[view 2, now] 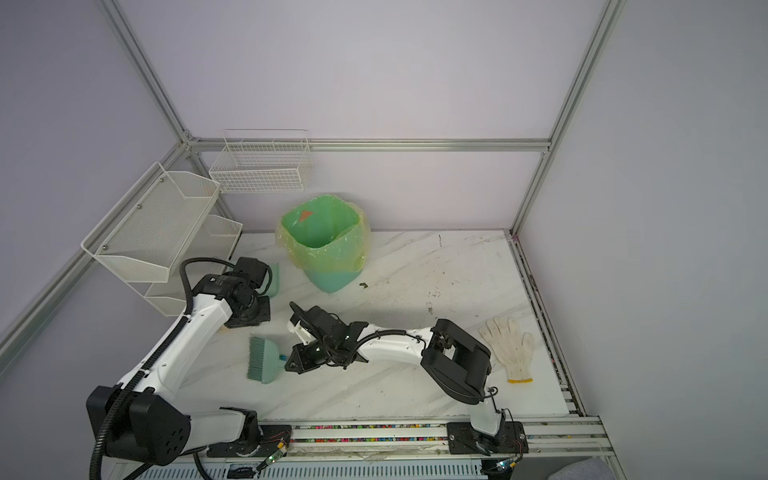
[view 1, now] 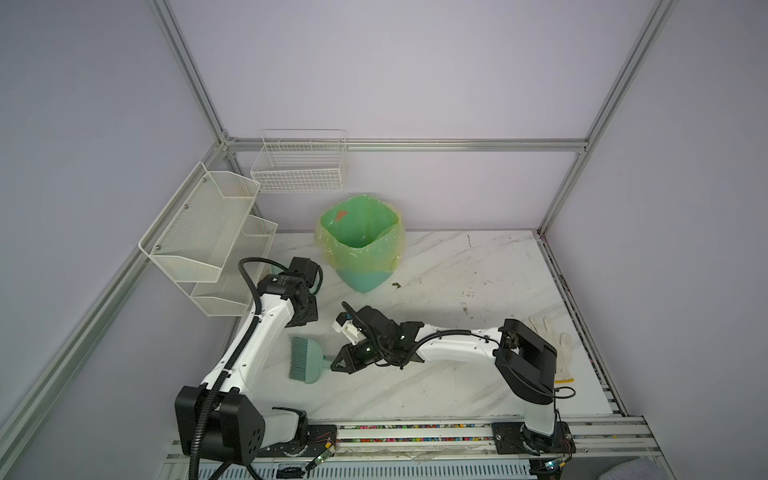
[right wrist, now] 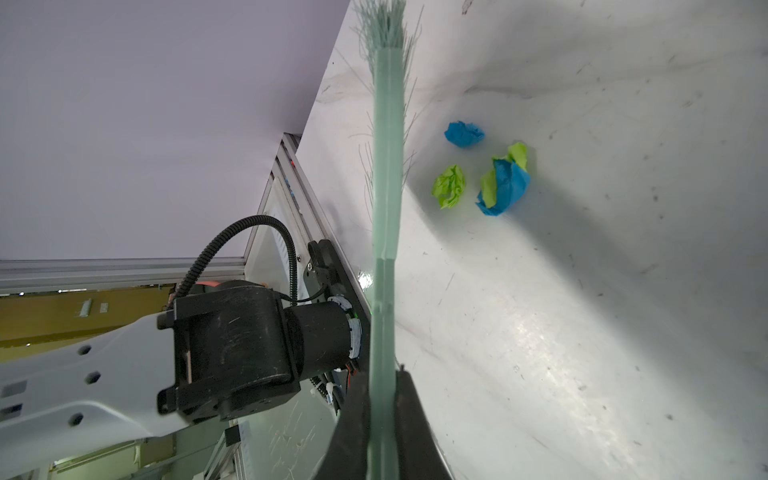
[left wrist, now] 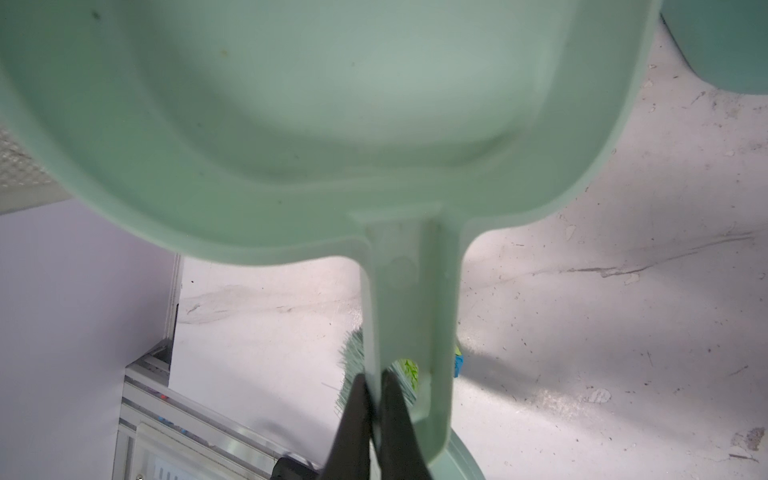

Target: Sweep away the paper scraps from the table

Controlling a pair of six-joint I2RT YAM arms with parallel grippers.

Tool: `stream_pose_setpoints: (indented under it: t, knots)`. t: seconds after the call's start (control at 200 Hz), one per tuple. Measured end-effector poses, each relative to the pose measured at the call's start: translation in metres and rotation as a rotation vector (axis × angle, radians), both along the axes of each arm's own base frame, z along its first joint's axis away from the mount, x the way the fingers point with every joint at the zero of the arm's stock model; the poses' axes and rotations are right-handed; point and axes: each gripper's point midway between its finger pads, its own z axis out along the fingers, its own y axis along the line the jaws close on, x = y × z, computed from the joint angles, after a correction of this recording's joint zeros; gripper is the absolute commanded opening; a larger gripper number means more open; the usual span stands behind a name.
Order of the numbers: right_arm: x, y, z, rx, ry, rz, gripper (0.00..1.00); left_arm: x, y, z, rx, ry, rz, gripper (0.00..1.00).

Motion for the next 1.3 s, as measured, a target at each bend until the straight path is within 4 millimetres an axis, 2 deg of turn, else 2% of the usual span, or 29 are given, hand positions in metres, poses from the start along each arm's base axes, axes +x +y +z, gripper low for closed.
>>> stream_pose_setpoints:
  t: [0.22,0.375,0.6,0.745,0.93,1.16,1.3]
  knots:
    - [-0.003,0.003,-0.011,-0.015,0.049,-0.001,0.0,0.001,-0.001,0.0,-0.005,0.001,-0.012,0.0]
    - [0.003,-0.002,-0.024,-0.037,0.076,-0.025,0.0,0.001,-0.005,-0.002,-0.028,0.005,-0.018,0.0]
    - [0.039,-0.03,-0.041,-0.053,0.119,-0.109,0.0,0.001,-0.012,-0.009,-0.067,0.03,-0.025,0.0]
    - [0.068,-0.064,-0.04,-0.052,0.134,-0.186,0.0,-0.003,-0.022,-0.017,-0.11,0.05,-0.033,0.0]
    - [0.098,-0.12,-0.035,-0.066,0.13,-0.299,0.0,-0.006,-0.049,-0.024,-0.142,0.073,-0.097,0.0]
    - [0.11,-0.192,-0.027,-0.114,0.105,-0.437,0.0,-0.011,-0.088,-0.042,-0.164,0.125,-0.191,0.0]
    - [0.105,-0.217,-0.018,-0.131,0.089,-0.475,0.0,-0.014,-0.102,-0.053,-0.175,0.159,-0.221,0.0]
